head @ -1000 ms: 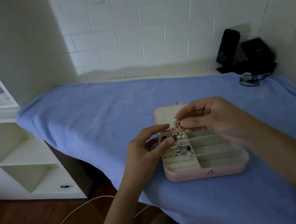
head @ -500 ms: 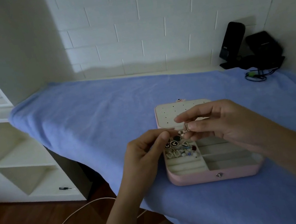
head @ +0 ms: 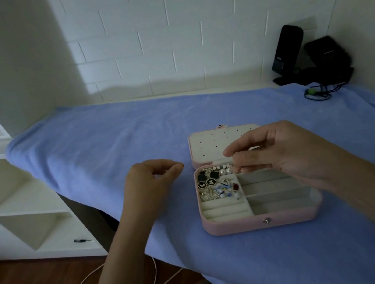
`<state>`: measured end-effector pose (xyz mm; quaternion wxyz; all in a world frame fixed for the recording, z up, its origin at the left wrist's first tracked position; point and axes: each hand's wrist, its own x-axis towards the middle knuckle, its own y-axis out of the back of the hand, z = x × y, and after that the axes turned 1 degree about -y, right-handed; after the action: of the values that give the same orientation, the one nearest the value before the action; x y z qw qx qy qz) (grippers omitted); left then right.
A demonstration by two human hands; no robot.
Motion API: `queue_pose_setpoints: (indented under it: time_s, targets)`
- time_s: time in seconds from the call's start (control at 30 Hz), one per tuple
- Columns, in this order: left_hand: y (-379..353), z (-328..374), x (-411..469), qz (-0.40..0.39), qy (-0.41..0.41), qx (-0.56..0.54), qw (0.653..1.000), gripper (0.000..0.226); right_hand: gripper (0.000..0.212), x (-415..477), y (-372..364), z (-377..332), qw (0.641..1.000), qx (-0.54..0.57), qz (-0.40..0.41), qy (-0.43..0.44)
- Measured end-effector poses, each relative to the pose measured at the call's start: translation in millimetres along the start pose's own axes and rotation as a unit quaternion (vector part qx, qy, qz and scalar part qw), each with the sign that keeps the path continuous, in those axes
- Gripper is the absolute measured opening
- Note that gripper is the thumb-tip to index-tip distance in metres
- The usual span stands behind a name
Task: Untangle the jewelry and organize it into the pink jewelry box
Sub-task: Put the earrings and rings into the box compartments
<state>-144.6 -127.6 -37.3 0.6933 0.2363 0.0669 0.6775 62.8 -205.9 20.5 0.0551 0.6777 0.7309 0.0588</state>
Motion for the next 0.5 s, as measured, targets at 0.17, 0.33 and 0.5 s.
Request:
queue_pose_setpoints:
  time_s: [0.17,0.33,0.5]
  targets:
    - [-3,-6,-1,-0.077,-0.026,0.109,0.991,0.010,0.017,4,2,5,0.999,-0.007,0.029,-0.015]
    - [4,-5,2,-0.100,-0.023,0.084,0.991,0.012,0.017,7,6,8,1.000,0.016,0.026,0.001]
    - [8,12,-3,-0.056,-0.065,-0.013,0.996,0.015,0.016,7,5,8,0.995,-0.077,0.046,0.042]
